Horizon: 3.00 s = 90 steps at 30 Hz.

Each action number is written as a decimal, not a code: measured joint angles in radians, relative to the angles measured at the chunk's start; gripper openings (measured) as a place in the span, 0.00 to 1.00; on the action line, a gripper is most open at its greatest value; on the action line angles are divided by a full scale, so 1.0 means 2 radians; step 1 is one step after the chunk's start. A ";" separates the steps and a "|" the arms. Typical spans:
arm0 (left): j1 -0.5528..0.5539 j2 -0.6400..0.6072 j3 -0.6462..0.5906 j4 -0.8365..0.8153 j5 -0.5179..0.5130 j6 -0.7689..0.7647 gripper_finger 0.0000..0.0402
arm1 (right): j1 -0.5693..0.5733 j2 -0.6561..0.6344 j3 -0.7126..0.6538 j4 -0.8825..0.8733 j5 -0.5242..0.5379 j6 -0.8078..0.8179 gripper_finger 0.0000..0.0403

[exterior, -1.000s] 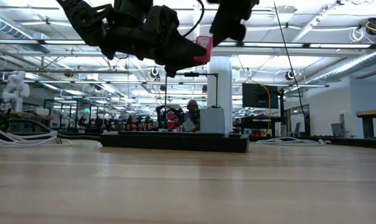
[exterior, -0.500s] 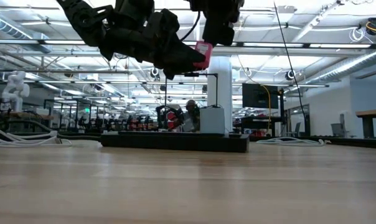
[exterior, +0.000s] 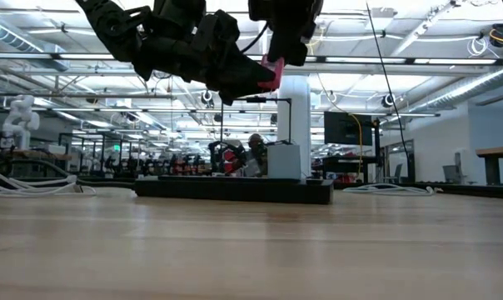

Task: Insert USB
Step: Insert the pink charger adapter into the top left black outlet extension

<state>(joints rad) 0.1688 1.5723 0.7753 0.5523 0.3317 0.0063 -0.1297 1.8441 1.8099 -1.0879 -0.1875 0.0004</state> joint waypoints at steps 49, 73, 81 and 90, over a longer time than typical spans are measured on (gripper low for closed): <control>0.001 -0.172 0.000 -0.418 -0.194 0.066 0.29 | -0.010 -0.003 0.033 -0.005 0.042 0.007 0.29; 0.019 -0.207 -0.179 -0.391 -0.259 -0.198 0.01 | -0.009 0.114 -0.027 0.161 0.044 0.106 0.29; 0.013 -0.176 -0.189 -0.343 -0.241 -0.210 0.01 | -0.006 0.141 -0.027 0.175 0.059 0.088 0.29; 0.000 -0.114 -0.188 -0.286 -0.236 -0.223 0.00 | -0.006 0.141 -0.026 0.165 0.092 0.053 0.29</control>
<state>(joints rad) 0.1686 1.3447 0.3989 -0.0193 -0.1403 -0.4401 -0.1421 2.1265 1.7576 -0.7572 -0.0030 0.1064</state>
